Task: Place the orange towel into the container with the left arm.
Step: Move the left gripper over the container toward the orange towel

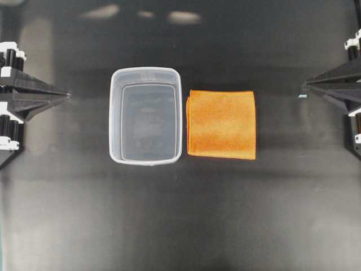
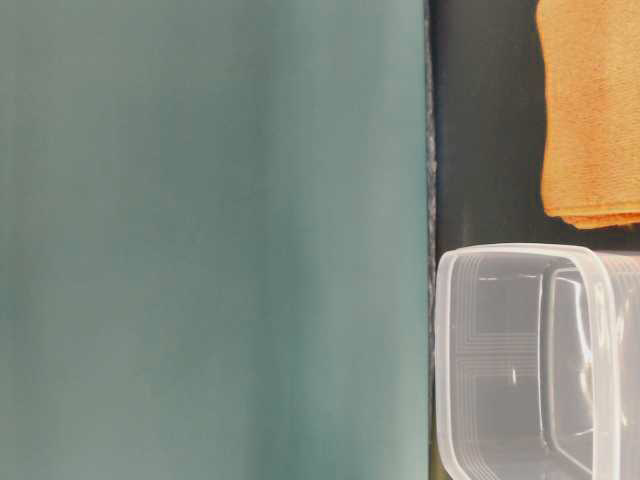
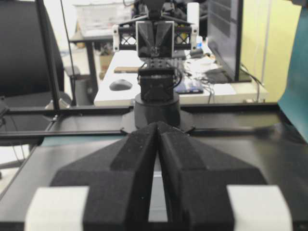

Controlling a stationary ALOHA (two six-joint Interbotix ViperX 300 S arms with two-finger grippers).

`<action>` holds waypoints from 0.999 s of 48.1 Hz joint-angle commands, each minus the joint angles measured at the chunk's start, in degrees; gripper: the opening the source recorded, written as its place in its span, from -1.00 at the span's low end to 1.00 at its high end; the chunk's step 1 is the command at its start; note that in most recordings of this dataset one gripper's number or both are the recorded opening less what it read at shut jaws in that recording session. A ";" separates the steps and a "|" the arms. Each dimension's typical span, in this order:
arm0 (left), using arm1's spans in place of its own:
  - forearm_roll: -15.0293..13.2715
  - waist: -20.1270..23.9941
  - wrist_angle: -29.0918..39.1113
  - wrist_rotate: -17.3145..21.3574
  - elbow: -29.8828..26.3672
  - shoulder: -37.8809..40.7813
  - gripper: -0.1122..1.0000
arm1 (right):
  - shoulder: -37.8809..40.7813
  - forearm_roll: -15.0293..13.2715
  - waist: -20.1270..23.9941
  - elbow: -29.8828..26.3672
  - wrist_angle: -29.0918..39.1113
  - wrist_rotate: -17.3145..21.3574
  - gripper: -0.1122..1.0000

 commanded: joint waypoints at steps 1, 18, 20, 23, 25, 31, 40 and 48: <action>2.20 -0.35 3.25 -2.29 -4.66 3.43 -0.70 | 0.53 0.18 0.18 -0.62 -0.44 0.44 -0.78; 2.37 -0.97 21.71 -3.52 -20.92 20.21 -0.79 | 0.09 0.70 0.35 -0.35 2.20 0.79 -0.82; 2.37 -0.97 23.64 -3.34 -23.12 22.24 -0.79 | 0.09 0.70 0.44 -0.35 2.81 0.88 -0.82; 2.37 -0.97 26.46 -2.72 -26.10 25.14 -0.79 | 0.00 0.70 0.35 -0.35 3.69 0.88 -0.82; 2.37 -0.97 28.21 -2.02 -28.04 27.16 -0.79 | -0.09 0.70 0.18 -0.35 4.39 0.88 -0.82; 2.37 -0.70 34.10 1.14 -33.84 32.78 -0.79 | -0.53 0.70 0.00 -0.35 6.15 0.88 -0.81; 2.37 0.09 43.42 4.66 -42.19 40.52 -0.78 | -2.11 0.70 -0.26 -0.26 6.77 0.97 -0.38; 2.37 1.05 48.43 4.57 -49.75 47.72 -0.73 | -3.25 0.70 -0.18 -0.35 7.73 0.44 0.30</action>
